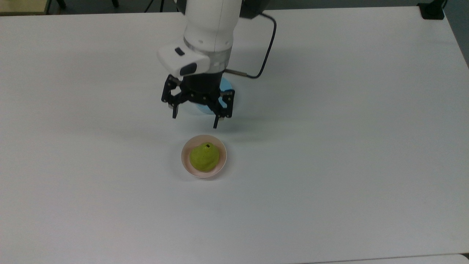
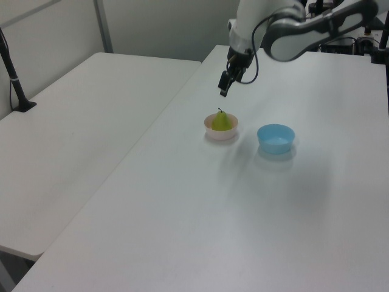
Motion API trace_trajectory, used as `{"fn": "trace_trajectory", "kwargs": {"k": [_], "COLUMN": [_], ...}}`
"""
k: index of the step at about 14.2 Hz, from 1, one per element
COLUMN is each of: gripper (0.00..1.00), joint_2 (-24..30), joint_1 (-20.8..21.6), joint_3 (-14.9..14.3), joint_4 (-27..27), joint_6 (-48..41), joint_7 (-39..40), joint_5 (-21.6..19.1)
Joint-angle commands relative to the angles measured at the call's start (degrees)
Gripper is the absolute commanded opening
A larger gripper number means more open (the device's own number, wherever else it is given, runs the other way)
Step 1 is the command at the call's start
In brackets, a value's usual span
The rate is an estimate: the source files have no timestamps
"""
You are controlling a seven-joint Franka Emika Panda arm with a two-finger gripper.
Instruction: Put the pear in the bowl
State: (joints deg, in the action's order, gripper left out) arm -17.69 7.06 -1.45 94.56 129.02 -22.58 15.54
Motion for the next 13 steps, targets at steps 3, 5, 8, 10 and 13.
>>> {"fn": "trace_trajectory", "kwargs": {"k": [3,5,8,10,13], "gripper": [1.00,1.00,1.00,1.00,1.00], "joint_2": [6.9,9.2,12.0,14.5,17.8], "joint_1": [0.9,0.8,0.1,-0.4,-1.7], "joint_3": [0.0,0.0,-0.2,-0.7,-0.7], "joint_4": [1.7,0.6,-0.4,-0.4,-0.4], "joint_6": [-9.6,-15.2,-22.5,-26.7,-34.3], "joint_7": [0.3,4.3,10.4,13.2,15.8], "joint_5": [-3.8,-6.6,-11.0,-11.7,-12.5]}}
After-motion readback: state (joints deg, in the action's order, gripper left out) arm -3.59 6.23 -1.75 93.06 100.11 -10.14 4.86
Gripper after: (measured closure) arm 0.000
